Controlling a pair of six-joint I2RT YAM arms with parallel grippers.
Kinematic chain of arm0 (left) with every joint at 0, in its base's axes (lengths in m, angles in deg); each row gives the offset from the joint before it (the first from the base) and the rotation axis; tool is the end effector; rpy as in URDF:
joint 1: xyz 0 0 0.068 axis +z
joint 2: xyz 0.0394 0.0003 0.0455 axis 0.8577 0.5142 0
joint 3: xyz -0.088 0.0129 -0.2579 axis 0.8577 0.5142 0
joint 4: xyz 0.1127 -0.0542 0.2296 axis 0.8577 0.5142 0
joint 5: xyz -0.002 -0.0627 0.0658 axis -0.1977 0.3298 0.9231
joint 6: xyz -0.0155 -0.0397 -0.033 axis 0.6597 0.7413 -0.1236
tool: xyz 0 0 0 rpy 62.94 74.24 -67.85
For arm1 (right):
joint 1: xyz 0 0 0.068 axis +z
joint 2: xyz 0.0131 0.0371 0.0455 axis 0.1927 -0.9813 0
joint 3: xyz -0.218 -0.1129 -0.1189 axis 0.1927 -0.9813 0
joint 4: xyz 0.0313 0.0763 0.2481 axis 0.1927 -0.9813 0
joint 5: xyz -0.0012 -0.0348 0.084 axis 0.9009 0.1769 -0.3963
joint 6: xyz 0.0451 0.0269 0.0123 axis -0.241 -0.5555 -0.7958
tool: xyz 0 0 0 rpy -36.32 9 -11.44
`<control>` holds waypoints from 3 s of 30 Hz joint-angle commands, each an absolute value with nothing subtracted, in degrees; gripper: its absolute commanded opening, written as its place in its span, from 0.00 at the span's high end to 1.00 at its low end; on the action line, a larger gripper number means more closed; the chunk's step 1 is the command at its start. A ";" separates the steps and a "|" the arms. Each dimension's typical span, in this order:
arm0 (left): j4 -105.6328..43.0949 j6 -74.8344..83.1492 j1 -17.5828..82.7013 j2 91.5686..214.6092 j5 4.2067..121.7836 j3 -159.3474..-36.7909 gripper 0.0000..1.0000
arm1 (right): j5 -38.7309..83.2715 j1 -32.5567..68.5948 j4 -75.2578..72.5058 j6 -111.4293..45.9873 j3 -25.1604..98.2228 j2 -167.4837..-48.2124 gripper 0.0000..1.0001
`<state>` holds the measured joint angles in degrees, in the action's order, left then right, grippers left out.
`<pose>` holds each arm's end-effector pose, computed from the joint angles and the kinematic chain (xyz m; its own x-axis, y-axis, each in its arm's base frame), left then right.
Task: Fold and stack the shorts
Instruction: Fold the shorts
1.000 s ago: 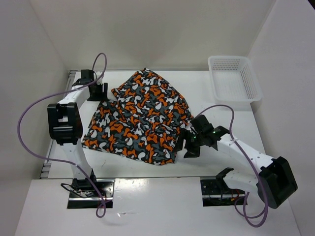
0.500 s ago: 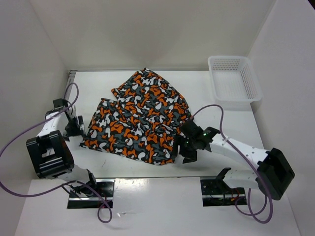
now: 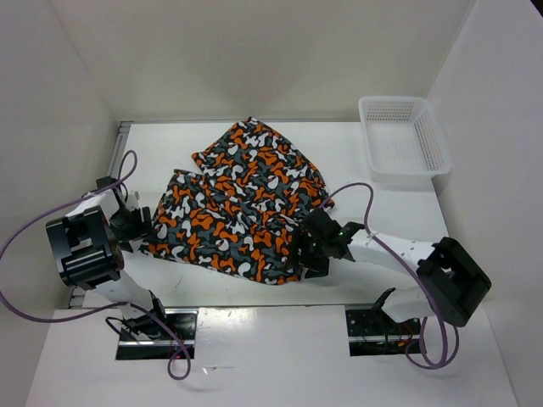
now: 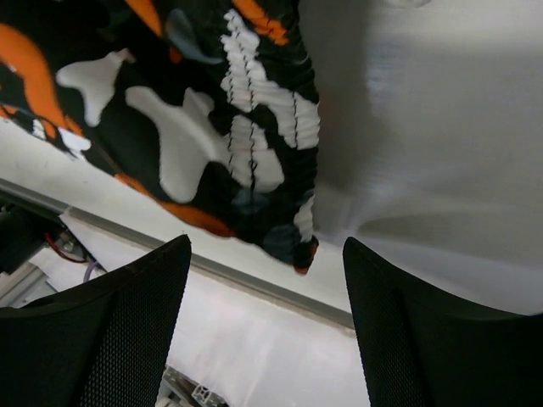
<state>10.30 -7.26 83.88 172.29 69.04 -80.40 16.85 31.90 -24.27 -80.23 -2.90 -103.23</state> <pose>0.2611 0.1191 0.1569 -0.8915 -0.4154 -0.1808 -0.4156 0.9087 -0.0386 0.1642 0.1641 0.1601 -0.9816 0.1664 -0.0933 0.1025 0.8726 0.4775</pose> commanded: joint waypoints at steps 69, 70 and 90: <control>21.02 -7.42 44.39 232.89 72.23 -200.89 0.85 | -22.58 -19.01 -22.66 -74.52 -12.57 -89.08 0.84; 20.41 -7.42 44.38 233.42 72.22 -200.89 0.78 | -20.56 -19.71 -22.67 -73.90 -11.43 -89.60 0.77; 45.37 -7.42 56.42 233.70 65.71 -202.32 0.00 | 1.64 -19.11 -42.70 -75.11 -1.12 -70.64 0.26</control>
<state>35.26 -7.28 56.29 231.63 69.58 -200.11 2.62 -19.38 -37.53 -71.55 2.35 -72.79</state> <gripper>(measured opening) 0.995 0.742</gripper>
